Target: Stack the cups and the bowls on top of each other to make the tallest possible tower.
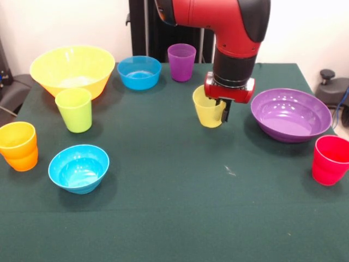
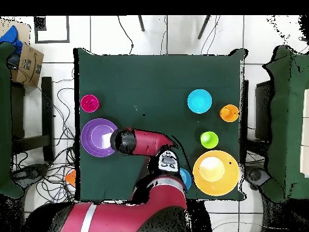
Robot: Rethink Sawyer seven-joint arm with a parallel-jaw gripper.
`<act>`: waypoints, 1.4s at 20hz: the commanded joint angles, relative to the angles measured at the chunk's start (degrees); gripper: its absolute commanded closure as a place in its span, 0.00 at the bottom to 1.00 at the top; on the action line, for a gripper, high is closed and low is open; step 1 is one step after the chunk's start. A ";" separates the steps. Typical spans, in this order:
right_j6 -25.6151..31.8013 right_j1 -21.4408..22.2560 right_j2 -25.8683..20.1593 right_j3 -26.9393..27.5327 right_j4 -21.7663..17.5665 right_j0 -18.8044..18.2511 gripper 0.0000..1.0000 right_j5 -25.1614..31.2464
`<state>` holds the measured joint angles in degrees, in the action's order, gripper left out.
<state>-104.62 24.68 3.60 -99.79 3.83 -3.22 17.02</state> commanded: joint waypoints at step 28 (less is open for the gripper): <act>-2.57 -3.52 -4.33 10.33 -4.46 -3.10 1.00 -3.24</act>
<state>-104.62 24.00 3.33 -96.97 2.90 -3.87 21.29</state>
